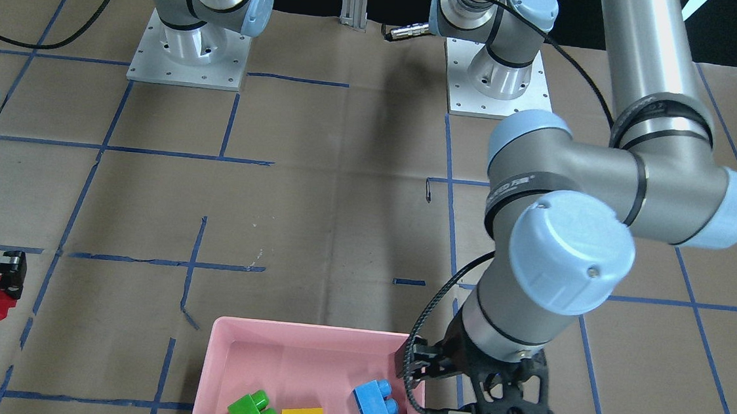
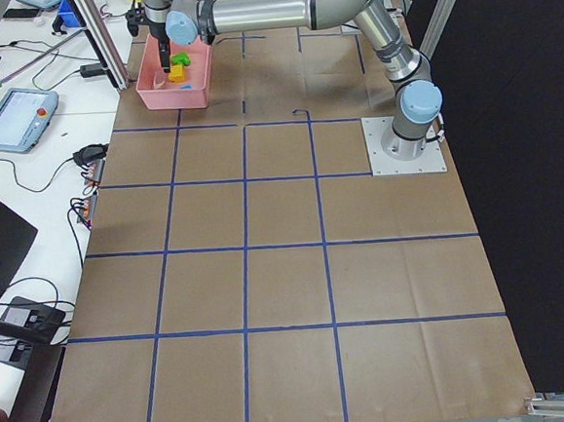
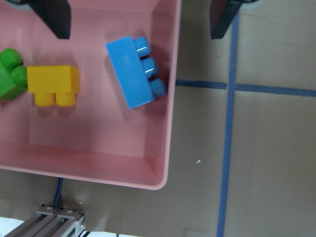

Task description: Put all blocks into box

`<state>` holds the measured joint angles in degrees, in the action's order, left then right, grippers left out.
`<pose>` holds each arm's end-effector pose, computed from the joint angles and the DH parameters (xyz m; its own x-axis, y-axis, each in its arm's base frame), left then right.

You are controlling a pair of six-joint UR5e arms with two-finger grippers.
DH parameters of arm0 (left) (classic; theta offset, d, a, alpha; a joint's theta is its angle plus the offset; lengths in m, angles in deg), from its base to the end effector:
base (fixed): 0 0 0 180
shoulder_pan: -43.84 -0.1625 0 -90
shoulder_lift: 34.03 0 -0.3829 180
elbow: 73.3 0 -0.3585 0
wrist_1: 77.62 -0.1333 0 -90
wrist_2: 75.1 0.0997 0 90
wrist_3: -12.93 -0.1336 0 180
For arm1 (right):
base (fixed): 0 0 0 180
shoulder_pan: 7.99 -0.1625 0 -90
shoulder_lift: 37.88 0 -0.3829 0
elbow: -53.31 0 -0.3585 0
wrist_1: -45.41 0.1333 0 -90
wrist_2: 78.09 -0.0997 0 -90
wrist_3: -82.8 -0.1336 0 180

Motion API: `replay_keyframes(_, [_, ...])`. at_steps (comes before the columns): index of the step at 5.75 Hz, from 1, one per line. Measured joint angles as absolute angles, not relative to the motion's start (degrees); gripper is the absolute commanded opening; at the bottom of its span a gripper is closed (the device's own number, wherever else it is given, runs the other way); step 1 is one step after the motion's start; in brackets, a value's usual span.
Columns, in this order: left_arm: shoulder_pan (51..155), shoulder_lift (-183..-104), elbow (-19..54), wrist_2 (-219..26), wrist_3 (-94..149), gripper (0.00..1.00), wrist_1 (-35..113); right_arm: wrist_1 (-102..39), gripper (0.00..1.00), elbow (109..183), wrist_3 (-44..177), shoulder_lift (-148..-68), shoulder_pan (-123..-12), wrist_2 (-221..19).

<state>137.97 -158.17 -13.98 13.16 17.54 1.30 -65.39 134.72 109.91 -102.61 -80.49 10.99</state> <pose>-0.1866 -0.6776 0.3386 -0.9992 -0.0037 0.0407 -0.0090 0.9915 -0.1298 -0.0560 -0.6281 0.2798 -0.9858 -0.1668 0.0185 -0.1677 0.9833 -0.0713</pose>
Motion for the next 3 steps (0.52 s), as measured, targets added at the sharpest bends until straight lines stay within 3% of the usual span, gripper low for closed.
replay_keyframes(3, [133.08, -139.66, 0.44, 13.35, 4.80, 0.99, 11.09, -54.10, 0.05, 121.75, 103.04, -102.79, -88.32, 4.75])
